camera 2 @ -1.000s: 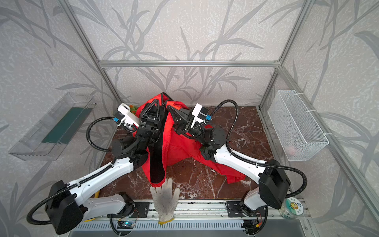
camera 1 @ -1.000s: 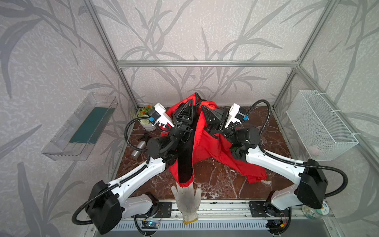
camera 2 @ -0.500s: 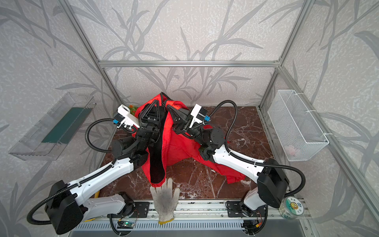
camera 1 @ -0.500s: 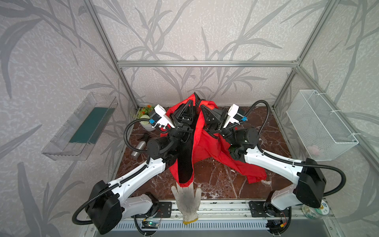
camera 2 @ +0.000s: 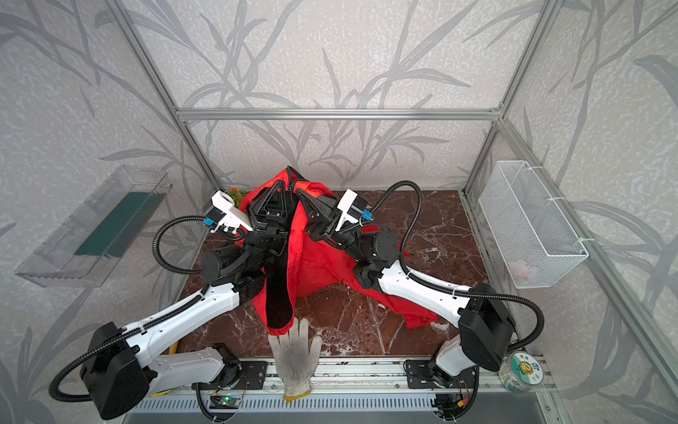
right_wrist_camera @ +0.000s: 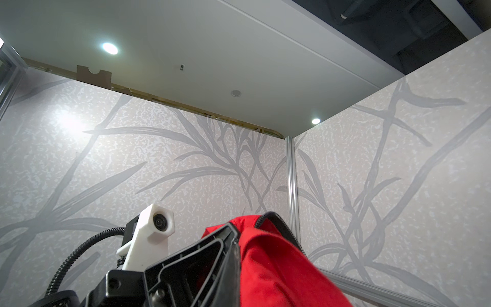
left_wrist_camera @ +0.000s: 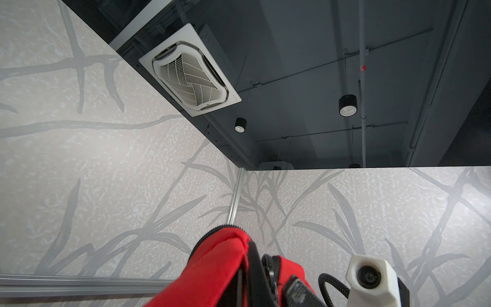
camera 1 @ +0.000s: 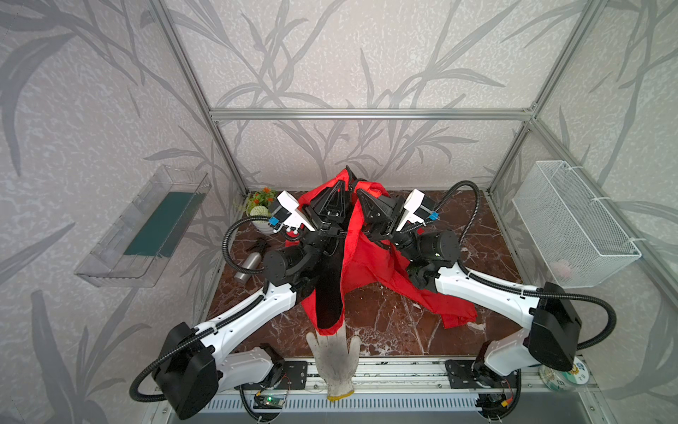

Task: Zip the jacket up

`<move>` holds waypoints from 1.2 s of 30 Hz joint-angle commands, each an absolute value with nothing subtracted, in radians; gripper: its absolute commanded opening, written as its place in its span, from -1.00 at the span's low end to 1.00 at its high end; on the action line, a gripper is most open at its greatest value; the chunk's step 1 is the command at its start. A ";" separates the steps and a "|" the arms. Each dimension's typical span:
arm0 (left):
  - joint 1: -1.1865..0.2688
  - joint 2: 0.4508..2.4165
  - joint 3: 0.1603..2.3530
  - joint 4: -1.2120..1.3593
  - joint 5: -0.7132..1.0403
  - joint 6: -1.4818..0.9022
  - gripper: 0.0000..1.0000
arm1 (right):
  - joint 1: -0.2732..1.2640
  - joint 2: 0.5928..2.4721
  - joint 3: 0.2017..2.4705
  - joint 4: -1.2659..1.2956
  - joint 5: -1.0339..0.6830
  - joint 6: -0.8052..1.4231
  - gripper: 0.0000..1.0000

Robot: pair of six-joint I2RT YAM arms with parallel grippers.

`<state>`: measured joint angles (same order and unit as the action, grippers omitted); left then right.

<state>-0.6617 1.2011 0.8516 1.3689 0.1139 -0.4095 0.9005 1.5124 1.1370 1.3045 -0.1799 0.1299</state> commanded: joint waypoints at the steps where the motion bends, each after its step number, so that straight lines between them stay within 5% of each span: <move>1: -0.661 1.194 0.836 1.416 0.117 -0.333 -1.00 | 0.909 1.473 1.157 1.405 -0.136 0.100 -1.00; 36: -0.661 1.225 0.820 1.416 0.074 -0.290 -1.00 | 0.857 1.408 1.077 1.407 0.111 0.088 -1.00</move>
<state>-0.6621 1.2289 0.8070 1.3651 0.0956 -0.3279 0.8845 1.4887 1.0718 1.2522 -0.0063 0.0883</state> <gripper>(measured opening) 0.046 0.048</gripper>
